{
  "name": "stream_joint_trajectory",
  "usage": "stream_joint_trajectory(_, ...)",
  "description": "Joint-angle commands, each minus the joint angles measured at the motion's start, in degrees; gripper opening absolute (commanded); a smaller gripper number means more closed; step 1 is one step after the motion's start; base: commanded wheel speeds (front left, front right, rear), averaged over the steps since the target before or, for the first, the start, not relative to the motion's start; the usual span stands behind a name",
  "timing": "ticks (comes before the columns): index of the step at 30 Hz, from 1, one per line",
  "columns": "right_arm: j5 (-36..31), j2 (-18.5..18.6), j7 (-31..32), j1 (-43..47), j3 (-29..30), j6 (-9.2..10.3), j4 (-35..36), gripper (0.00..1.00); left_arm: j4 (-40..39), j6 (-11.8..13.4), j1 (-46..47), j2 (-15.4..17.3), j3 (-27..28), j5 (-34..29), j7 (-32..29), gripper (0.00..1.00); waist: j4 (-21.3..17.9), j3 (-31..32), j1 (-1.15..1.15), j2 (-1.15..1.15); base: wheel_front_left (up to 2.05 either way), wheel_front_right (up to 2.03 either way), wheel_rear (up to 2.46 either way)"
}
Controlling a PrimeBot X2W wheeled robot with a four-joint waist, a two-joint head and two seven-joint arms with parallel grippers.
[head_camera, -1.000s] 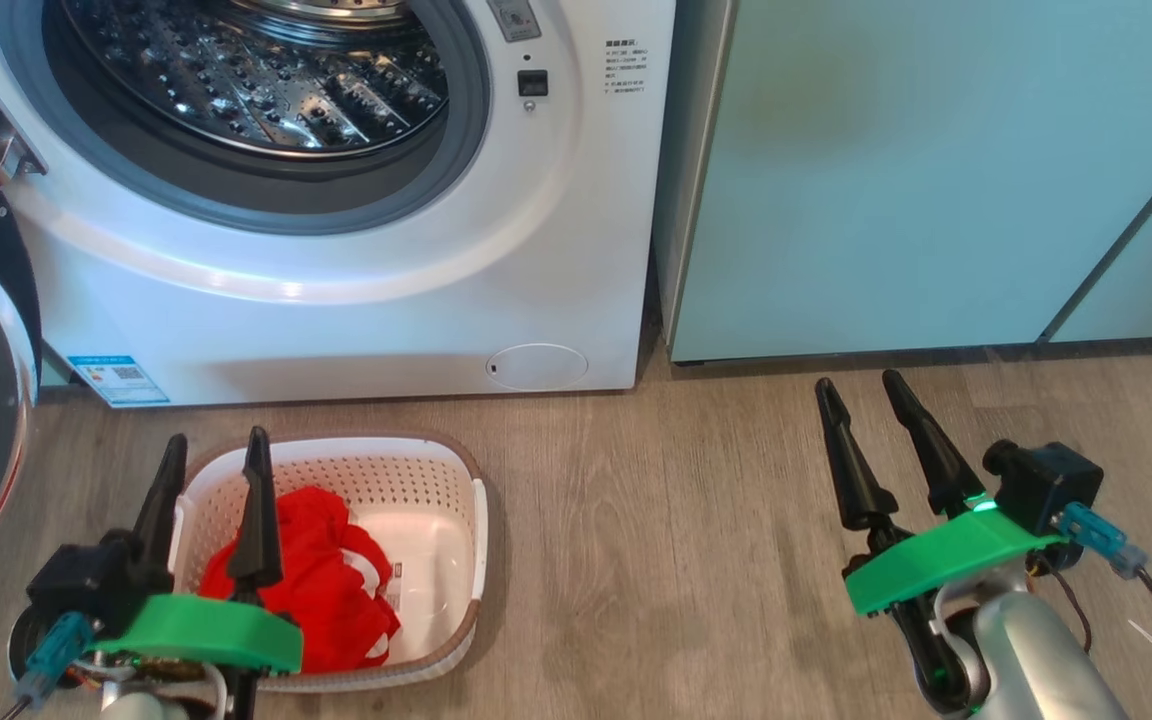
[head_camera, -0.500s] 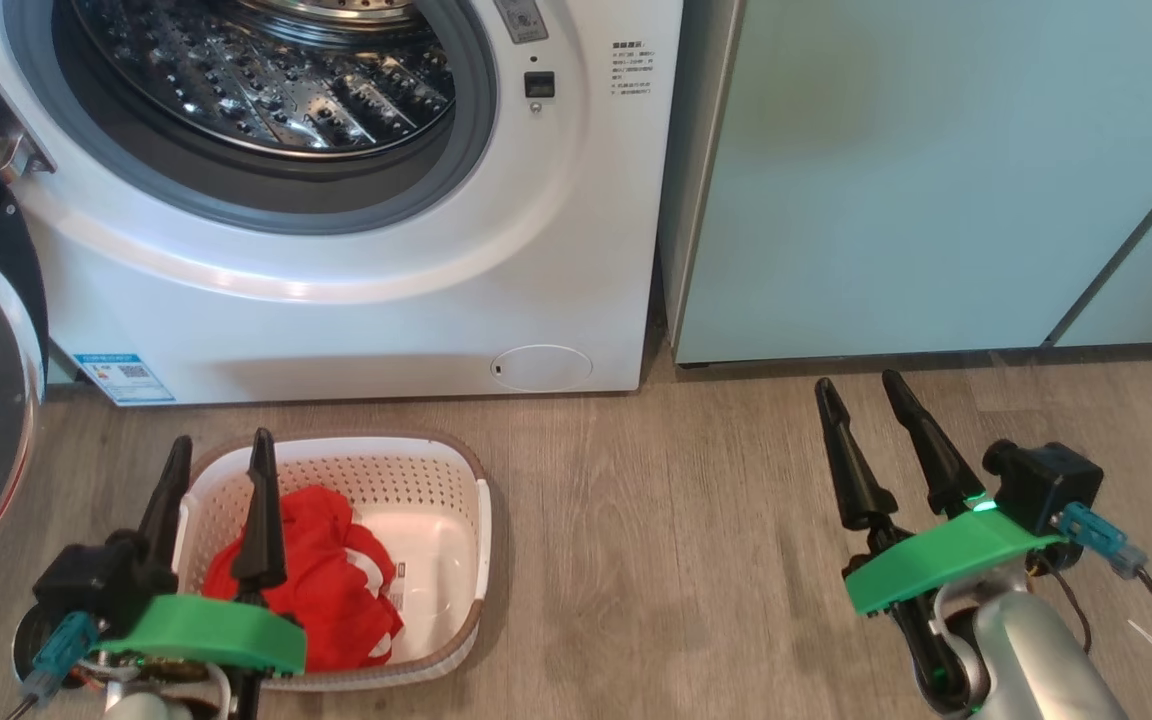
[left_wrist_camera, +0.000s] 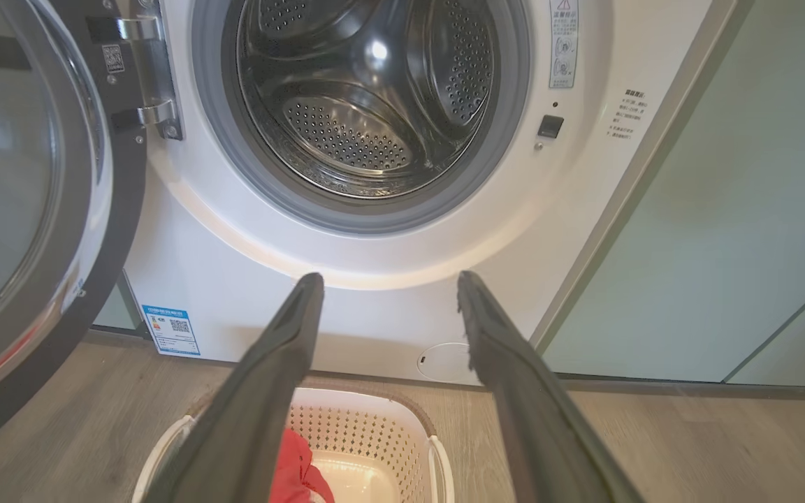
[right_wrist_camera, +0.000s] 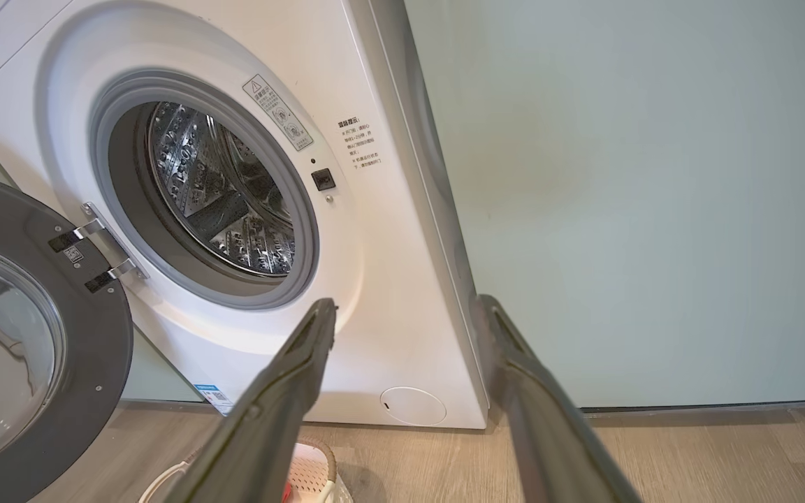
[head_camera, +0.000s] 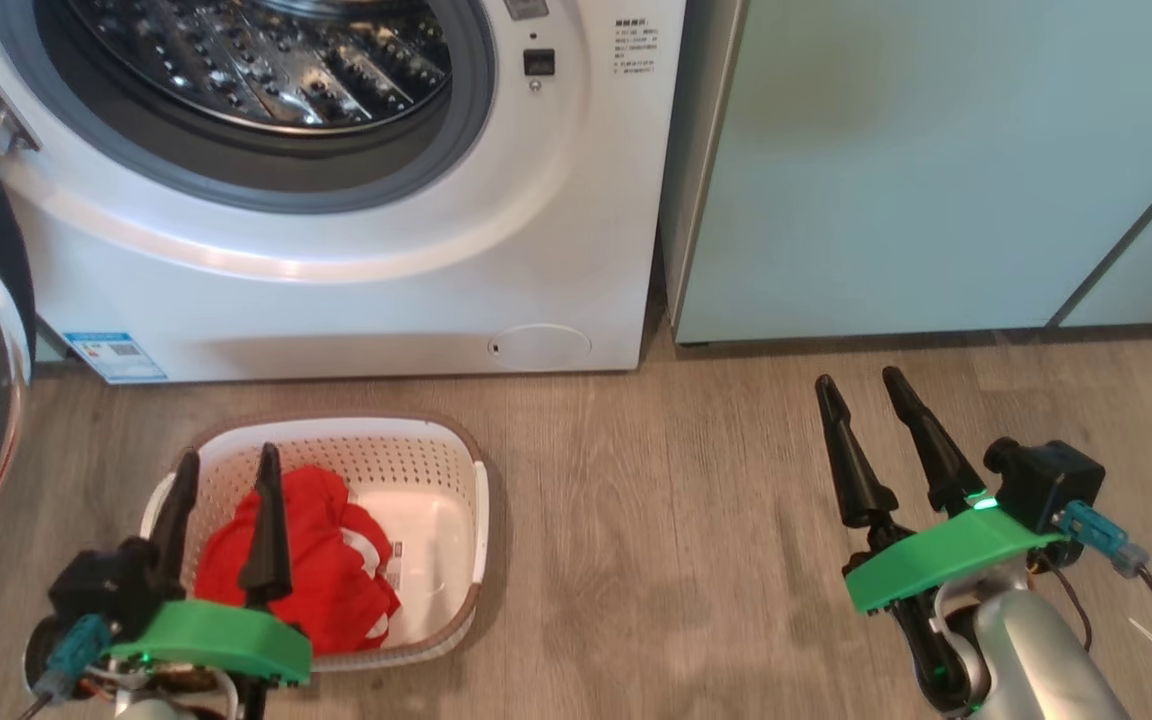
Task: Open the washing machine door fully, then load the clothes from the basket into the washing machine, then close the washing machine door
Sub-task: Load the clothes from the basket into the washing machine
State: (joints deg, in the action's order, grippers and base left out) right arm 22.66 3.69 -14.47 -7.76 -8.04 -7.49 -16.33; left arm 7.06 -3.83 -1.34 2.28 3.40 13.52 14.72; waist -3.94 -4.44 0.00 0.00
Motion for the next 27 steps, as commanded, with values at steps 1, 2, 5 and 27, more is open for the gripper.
stream_joint_trajectory(1, -0.54, -0.33, -0.52, -2.99, -1.18, 0.0, 2.16, 1.0, -0.61, 0.41, 2.53, 0.6, 1.06, -0.83, 0.28, 1.0, -0.16, -1.26, 0.0, 0.0, 0.0, 0.0, 0.0)
stream_joint_trajectory(2, -0.6, -0.31, -0.52, -3.12, -1.15, 0.0, 2.25, 1.0, 0.28, 0.38, 2.69, 0.6, 0.76, -1.06, 0.28, 1.0, -0.22, -1.93, 0.0, 0.0, 0.0, 0.0, 0.0)
stream_joint_trajectory(5, -0.93, -0.24, -0.52, -3.7, -1.3, 0.0, 2.49, 1.0, 3.77, 0.04, 3.68, 0.6, -0.17, -1.99, 0.28, 1.0, -0.49, -4.51, 0.0, 0.0, 0.0, 0.0, 0.0)
stream_joint_trajectory(27, -2.65, -0.42, -0.52, -9.33, -0.08, 0.0, 6.55, 1.0, 43.43, 1.52, 28.1, 7.33, 0.7, -9.99, 0.28, 1.0, -5.19, -28.56, 0.0, 0.0, 0.0, 0.0, 0.0)
